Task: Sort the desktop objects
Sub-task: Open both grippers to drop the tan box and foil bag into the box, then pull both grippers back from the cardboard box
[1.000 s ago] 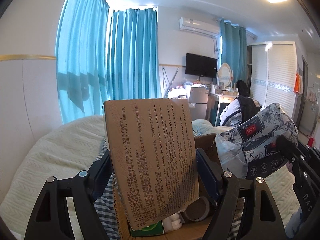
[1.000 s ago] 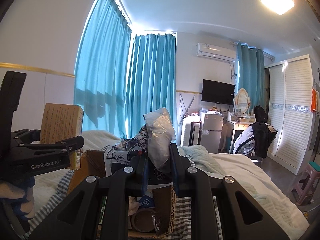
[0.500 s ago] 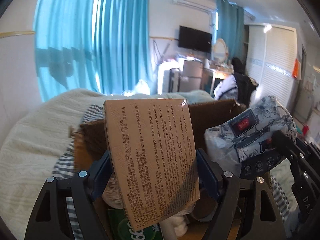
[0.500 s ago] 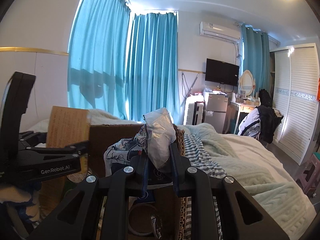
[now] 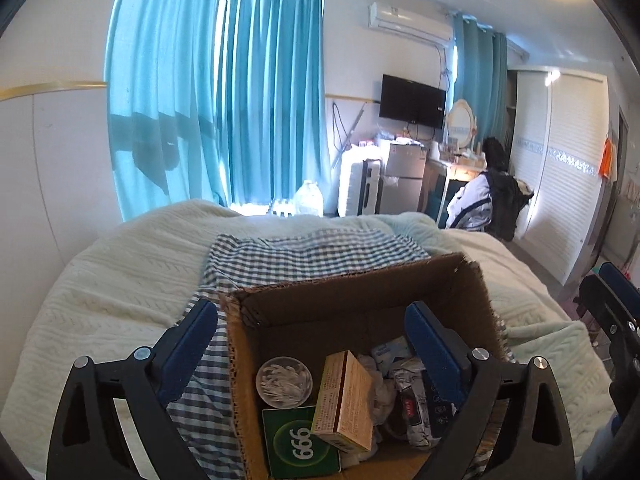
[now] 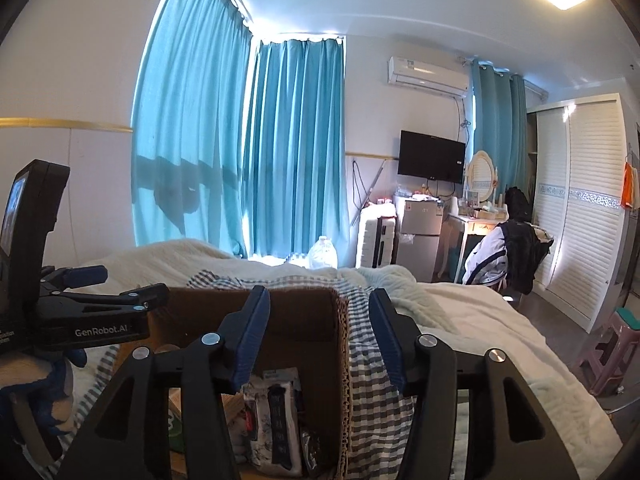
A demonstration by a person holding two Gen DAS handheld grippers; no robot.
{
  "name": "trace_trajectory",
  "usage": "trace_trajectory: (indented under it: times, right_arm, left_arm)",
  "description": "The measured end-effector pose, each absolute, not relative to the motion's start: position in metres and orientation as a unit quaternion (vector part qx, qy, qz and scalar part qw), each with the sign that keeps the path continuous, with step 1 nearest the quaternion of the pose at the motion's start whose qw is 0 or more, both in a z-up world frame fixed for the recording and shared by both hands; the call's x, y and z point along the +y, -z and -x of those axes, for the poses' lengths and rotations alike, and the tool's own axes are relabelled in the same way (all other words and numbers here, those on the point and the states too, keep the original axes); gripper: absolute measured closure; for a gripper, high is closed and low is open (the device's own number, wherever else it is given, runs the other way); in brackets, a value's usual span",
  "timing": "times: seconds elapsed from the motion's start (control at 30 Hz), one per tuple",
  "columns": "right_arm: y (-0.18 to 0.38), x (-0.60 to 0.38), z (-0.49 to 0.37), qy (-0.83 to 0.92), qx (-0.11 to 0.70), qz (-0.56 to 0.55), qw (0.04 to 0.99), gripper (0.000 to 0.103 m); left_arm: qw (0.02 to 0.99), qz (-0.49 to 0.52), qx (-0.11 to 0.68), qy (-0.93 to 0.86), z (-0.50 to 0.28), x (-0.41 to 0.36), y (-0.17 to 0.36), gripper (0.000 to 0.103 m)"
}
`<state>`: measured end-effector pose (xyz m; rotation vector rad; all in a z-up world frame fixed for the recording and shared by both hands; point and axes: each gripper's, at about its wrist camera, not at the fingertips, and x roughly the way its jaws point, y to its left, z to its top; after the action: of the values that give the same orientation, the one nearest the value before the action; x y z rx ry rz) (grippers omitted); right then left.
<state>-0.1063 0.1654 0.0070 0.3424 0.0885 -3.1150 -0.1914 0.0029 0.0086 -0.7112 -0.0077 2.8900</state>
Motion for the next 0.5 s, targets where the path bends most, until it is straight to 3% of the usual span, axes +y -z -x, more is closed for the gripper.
trace_trajectory:
  times: [0.5]
  right_arm:
    - [-0.073, 0.164, 0.022, 0.997, -0.006, -0.08, 0.016, 0.048]
  left_arm:
    - [0.083, 0.17, -0.026, -0.982, 0.101, -0.025, -0.089, 0.0]
